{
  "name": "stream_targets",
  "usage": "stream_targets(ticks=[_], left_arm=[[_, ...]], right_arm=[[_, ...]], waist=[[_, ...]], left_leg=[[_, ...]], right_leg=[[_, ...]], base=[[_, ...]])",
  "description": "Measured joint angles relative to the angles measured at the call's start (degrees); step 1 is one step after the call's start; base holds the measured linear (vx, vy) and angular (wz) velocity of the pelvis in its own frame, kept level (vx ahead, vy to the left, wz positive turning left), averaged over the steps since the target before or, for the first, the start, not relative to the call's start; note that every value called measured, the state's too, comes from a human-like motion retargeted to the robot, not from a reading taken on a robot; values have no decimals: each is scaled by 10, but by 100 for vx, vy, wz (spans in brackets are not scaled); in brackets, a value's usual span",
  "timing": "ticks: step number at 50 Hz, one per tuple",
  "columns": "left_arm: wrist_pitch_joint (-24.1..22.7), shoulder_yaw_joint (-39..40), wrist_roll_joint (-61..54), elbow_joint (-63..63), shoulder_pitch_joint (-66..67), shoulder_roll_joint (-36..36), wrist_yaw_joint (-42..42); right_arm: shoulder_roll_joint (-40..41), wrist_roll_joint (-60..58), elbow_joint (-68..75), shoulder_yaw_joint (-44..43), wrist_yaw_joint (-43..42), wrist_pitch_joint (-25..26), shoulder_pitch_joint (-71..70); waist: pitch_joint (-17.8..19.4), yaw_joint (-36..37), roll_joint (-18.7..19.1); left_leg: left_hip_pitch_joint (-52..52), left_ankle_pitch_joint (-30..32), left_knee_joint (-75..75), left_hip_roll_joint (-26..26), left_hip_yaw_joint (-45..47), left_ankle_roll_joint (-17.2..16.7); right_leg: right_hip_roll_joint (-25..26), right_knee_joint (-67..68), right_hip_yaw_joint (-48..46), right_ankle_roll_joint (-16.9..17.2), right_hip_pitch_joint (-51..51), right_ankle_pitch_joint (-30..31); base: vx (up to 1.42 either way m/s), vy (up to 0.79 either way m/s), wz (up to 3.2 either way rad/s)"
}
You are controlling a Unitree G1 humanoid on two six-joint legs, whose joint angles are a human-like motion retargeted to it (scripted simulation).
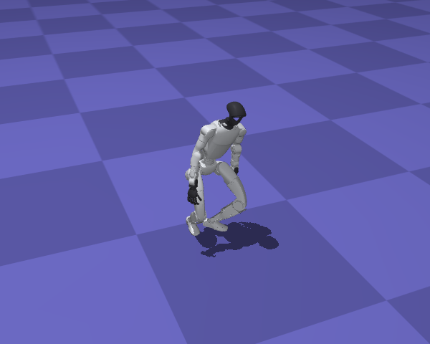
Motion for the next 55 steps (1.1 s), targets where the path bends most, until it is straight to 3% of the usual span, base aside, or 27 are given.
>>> stream_targets(ticks=[3, 5, 7, 10, 13, 15, 17, 18, 20, 22, 28, 32, 35, 39, 44, 47, 50, 53, 55], left_arm=[[-9, -7, 25, 15, -7, 25, 11], [-14, -2, 42, 30, -9, 48, 19], [-16, 4, 56, 39, -2, 66, 31], [-16, 9, 76, 48, 14, 93, 55], [-12, 3, 110, 43, 43, 102, 73], [0, -15, 159, 16, 64, 71, 75], [4, -31, 202, 2, 115, 28, 56], [5, -38, 220, -3, 141, 4, 45], [2, -43, 242, -7, 183, -38, 31], [0, -56, 240, 1, 237, -74, 60], [-7, -139, 147, 46, 260, -127, 246], [8, -176, 69, 64, 260, -141, 258], [23, -163, 25, 79, 230, -139, 228], [37, -139, -17, 83, 167, -133, 151], [35, -153, -6, 46, 96, -92, 56], [27, -165, 5, 13, 78, -61, 45], [17, -180, 7, -18, 84, -38, 57], [2, -204, 21, -41, 100, -14, 56], [-5, -212, 26, -56, 105, 2, 56]], right_arm=[[3, 6, 2, 12, 10, -12, -13], [3, -5, -2, 30, 19, -17, -25], [-4, -18, -11, 55, 17, -21, -32], [-15, -32, -28, 76, -7, -22, -35], [-26, -51, -48, 64, -52, -13, -27], [-63, -78, -84, 21, -80, 6, -20], [-84, -86, -105, -10, -79, 5, 0], [-93, -88, -113, -22, -76, 0, 12], [-107, -92, -124, -46, -84, -13, 47], [-109, -116, -114, -45, -135, -25, 134], [-66, -194, -1, 39, -405, -8, 354], [-51, -156, 9, 113, -503, -16, 396], [-37, -103, -4, 138, -522, -23, 346], [-4, -32, -14, 95, -482, -35, 247], [-16, -2, -18, 22, -388, -35, 107], [-67, -7, -9, 25, -345, -31, 19], [-151, -22, 19, 51, -333, -23, -71], [-247, -58, 65, 62, -340, -18, -140], [-308, -82, 93, 57, -353, -15, -174]], waist=[[-5, 10, -45], [-11, 7, -79], [-7, 10, -103], [25, 8, -125], [91, 1, -92], [152, 17, -13], [191, 19, 51], [206, 11, 74], [258, -34, 116], [277, -87, 138], [278, -174, 141], [278, -207, 71], [278, -200, 8], [278, -153, -51], [278, -112, -93], [278, -89, -81], [278, -50, -42], [278, -14, 31], [278, 5, 89]], left_leg=[[-67, 27, -162, -16, 25, -37], [-106, 43, -237, -21, 26, -49], [-154, 59, -213, -1, -9, -39], [-242, 48, -39, 16, -95, 27], [-314, -8, 241, 38, -192, 31], [-357, -24, 395, 52, -256, 31], [-357, 21, 494, 80, -242, 31], [-357, 72, 520, 95, -216, 30], [-355, 141, 545, 105, -202, 29], [-352, 202, 537, 91, -209, -6], [-325, 325, 475, -7, -217, -87], [-296, 361, 449, 17, -304, -100], [-267, 349, 408, 75, -344, -111], [-272, 293, 432, 145, -366, -108], [-325, 169, 530, 178, -328, -28], [-357, 118, 491, 149, -211, 11], [-357, 104, 381, 91, -56, -1], [-357, 106, 271, -2, 32, -32], [-357, 85, 236, -46, 55, -24]], right_leg=[[-42, -20, 10, 36, 50, 4], [-102, 13, 0, 49, 68, 7], [-178, 94, -6, 47, 74, -13], [-297, 266, 29, 60, 53, -44], [-344, 472, 78, 65, -25, -43], [-291, 598, 78, 35, -164, 53], [-192, 678, 14, 3, -324, 177], [-141, 699, -31, -2, -400, 235], [-72, 714, -135, -5, -459, 300], [-39, 726, -175, -29, -459, 310], [19, 766, 9, -84, -459, 288], [17, 741, 104, -101, -459, 270], [-5, 639, 74, -100, -459, 290], [-22, 498, 2, -78, -459, 331], [-36, 457, -67, -60, -458, 299], [-11, 506, -72, -44, -456, 256], [50, 606, -34, -47, -457, 176], [124, 691, 2, -47, -450, 70], [147, 716, 21, -45, -440, 42]], base=[[97, 46, -119], [88, 58, -180], [76, 68, -240], [62, 87, -234], [38, 94, -219], [-12, 118, -260], [-39, 131, -230], [-45, 127, -103], [-41, 116, 65], [-32, 106, 163], [-24, 90, 70], [-21, 44, -140], [-15, 15, -343], [-2, -1, -369], [15, 4, -225], [22, 35, -206], [28, 60, -260], [25, 66, -260], [19, 66, -198]])
